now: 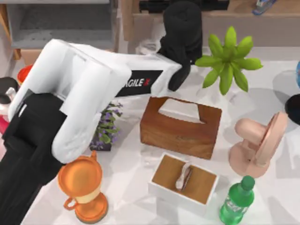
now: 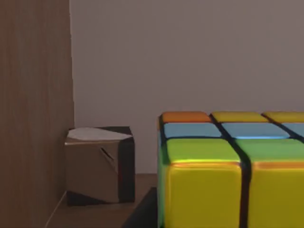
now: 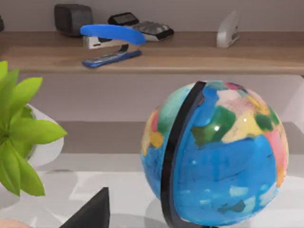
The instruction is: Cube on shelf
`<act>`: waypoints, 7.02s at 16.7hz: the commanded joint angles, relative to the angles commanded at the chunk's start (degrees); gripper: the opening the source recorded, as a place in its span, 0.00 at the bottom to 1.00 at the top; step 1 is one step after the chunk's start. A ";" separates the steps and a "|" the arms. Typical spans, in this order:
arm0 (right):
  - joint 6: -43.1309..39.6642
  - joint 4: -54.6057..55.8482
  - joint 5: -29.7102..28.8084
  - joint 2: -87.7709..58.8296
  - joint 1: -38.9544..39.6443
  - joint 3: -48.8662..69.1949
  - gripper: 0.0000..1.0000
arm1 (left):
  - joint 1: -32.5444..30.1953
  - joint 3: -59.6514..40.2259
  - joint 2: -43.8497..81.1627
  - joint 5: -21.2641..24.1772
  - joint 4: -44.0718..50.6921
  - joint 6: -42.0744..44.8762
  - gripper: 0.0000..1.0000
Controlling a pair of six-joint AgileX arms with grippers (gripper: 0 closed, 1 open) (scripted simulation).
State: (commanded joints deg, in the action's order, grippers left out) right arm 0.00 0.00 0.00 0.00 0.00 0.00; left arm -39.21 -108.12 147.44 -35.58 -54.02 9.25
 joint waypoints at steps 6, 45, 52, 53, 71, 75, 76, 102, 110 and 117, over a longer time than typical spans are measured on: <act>0.00 0.00 0.00 0.00 0.00 0.00 1.00 | 0.00 0.00 0.00 0.00 0.00 0.00 0.23; 0.00 0.00 0.00 0.00 0.00 0.00 1.00 | -90.95 23.43 -17.45 25.95 -11.42 -90.97 1.00; 0.00 0.00 0.00 0.00 0.00 0.00 1.00 | -149.72 41.49 -23.28 42.44 -18.43 -149.29 1.00; 0.00 0.00 0.00 0.00 0.00 0.00 1.00 | -158.21 44.16 -24.02 44.82 -19.44 -157.71 1.00; 0.00 0.00 0.00 0.00 0.00 0.00 1.00 | -273.03 80.93 -32.86 77.31 -33.41 -271.61 1.00; 0.00 0.00 0.00 0.00 0.00 0.00 1.00 | -279.59 83.05 -33.33 79.21 -34.25 -278.10 1.00; 0.00 0.00 0.00 0.00 0.00 0.00 1.00 | -279.59 83.05 -33.33 79.21 -34.25 -278.10 1.00; 0.00 0.00 0.00 0.00 0.00 0.00 1.00 | -283.04 78.57 -31.57 75.78 -31.63 -278.17 0.25; 0.00 0.00 0.00 0.00 0.00 0.00 1.00 | -283.04 78.57 -31.57 75.78 -31.63 -278.17 0.00; 0.00 0.00 0.00 0.00 0.00 0.00 1.00 | -283.93 76.61 -30.29 74.88 -29.97 -278.43 0.00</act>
State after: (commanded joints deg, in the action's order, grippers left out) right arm 0.00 0.00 0.00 0.00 0.00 0.00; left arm -323.14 -31.50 117.14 39.31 -83.99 -269.18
